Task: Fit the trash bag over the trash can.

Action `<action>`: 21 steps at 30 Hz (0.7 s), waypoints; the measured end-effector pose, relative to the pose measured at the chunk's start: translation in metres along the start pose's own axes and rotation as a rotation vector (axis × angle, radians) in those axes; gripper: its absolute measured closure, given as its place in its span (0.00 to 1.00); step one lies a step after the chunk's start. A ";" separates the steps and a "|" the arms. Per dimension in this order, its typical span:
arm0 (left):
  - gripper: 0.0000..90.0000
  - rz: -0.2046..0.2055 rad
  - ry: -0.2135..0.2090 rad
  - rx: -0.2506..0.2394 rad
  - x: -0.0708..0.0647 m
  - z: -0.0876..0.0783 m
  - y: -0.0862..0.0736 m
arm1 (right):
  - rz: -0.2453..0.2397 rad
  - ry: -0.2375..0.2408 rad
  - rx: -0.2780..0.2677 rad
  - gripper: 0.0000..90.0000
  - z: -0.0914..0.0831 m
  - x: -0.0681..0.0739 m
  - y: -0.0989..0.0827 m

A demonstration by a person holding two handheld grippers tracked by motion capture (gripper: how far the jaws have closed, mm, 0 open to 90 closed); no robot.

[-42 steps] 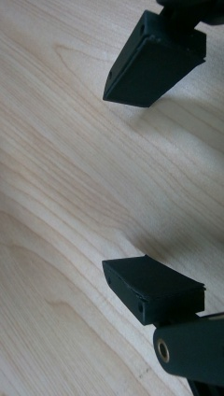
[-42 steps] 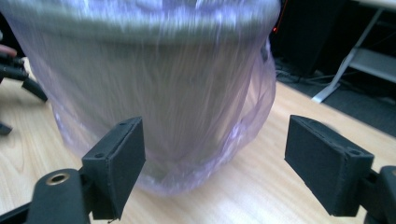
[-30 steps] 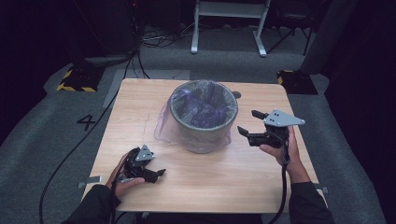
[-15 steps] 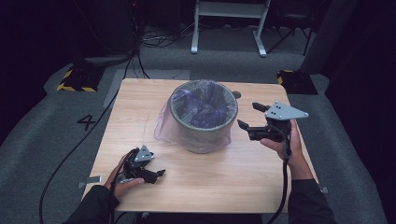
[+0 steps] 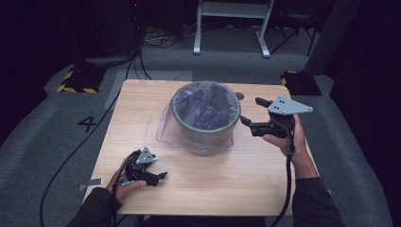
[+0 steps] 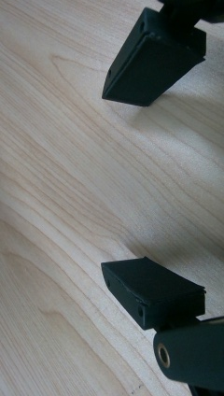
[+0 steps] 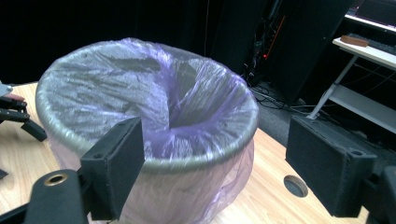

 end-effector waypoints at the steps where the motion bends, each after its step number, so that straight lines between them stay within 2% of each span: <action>1: 0.17 0.000 0.000 0.000 0.000 0.000 0.000 | -0.003 -0.001 0.002 0.22 0.001 0.000 0.002; 11: 0.17 0.002 -0.002 0.001 0.000 0.000 0.000 | -0.008 -0.002 0.024 0.20 0.017 -0.001 0.016; 14: 0.17 0.003 -0.004 0.001 0.000 0.000 0.000 | 0.002 -0.024 0.011 0.20 0.020 -0.003 0.019; 21: 0.17 0.003 -0.005 0.001 0.000 0.000 0.000 | 0.011 -0.007 0.018 0.20 0.028 -0.004 0.025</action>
Point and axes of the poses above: each handheld gripper's, and its own axes: z roughly forward along the jaws, y roughly out of its top, x roughly to its left, the point moved 7 cm from there along z, roughly forward along the jaws, and after that the axes turned 5 degrees about -z, right-handed, at the moved point
